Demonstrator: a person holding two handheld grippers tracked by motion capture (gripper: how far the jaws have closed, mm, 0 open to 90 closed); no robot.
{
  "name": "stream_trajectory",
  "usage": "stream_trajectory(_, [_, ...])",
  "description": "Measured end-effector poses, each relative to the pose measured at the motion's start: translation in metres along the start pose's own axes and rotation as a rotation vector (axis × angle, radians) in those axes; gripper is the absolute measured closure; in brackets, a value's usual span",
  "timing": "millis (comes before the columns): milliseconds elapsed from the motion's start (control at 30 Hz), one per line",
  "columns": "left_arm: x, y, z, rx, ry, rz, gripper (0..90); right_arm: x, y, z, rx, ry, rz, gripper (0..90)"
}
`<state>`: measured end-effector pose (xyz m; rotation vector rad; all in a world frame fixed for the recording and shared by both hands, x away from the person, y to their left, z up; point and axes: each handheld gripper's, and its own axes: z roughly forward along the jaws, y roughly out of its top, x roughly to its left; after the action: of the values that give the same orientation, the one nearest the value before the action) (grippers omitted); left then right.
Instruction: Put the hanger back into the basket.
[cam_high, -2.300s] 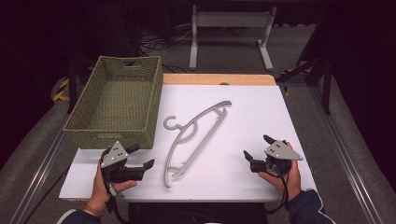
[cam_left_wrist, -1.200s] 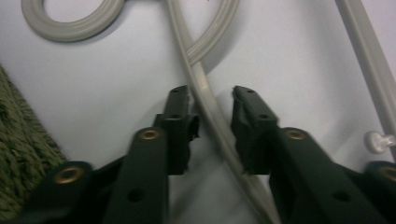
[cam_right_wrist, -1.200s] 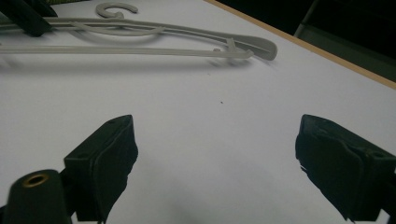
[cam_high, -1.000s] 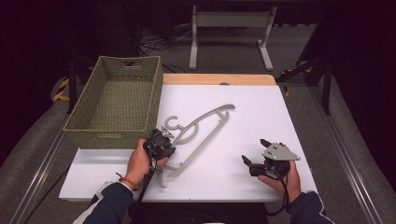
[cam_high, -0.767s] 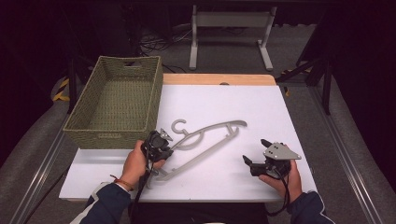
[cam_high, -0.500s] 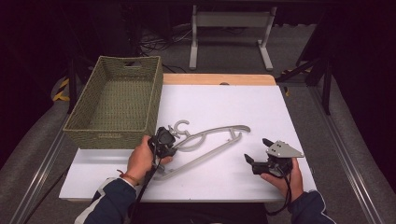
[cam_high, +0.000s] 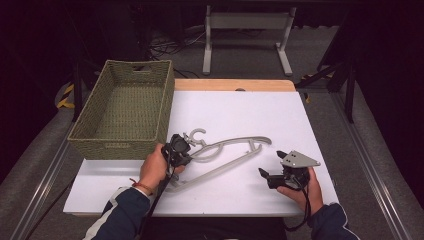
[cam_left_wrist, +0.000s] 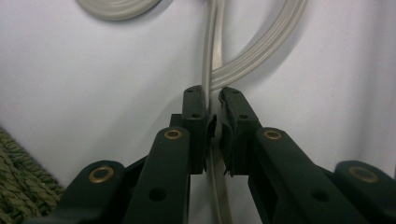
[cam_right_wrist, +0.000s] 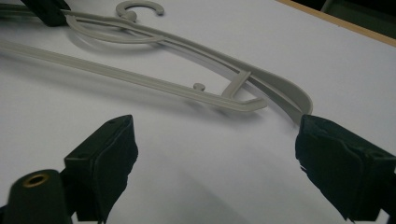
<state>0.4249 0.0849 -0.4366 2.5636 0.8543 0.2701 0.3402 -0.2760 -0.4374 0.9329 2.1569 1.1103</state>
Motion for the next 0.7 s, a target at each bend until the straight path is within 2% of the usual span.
stream_trajectory(100, [-0.003,0.0,0.0,-0.007,0.024,0.034,81.6,-0.001,0.0,0.0,0.002,-0.001,-0.001,12.9])
stream_trajectory(167, [-0.005,-0.002,0.0,-0.039,0.045,0.037,81.6,-0.002,-0.001,0.0,-0.001,-0.003,0.008,12.8])
stream_trajectory(200, [-0.005,-0.002,0.0,-0.039,0.045,0.037,81.7,-0.002,-0.001,0.0,-0.001,-0.003,0.008,12.8])
stream_trajectory(300, [-0.009,-0.003,0.0,-0.1,0.114,0.046,81.7,-0.002,0.0,-0.003,-0.017,-0.018,0.004,12.9])
stream_trajectory(500, [-0.01,-0.005,-0.014,-0.21,0.182,0.042,81.7,-0.005,0.0,-0.007,-0.043,-0.037,0.01,12.9])
stream_trajectory(533, [-0.011,-0.006,-0.017,-0.236,0.184,0.04,81.7,-0.005,0.0,-0.008,-0.049,-0.038,0.014,12.9])
stream_trajectory(567, [-0.011,-0.006,-0.017,-0.236,0.184,0.04,81.7,-0.005,0.0,-0.008,-0.049,-0.038,0.014,12.9])
stream_trajectory(700, [-0.014,-0.007,-0.027,-0.29,0.197,0.048,81.7,-0.006,0.001,-0.011,-0.073,-0.058,0.018,12.9])
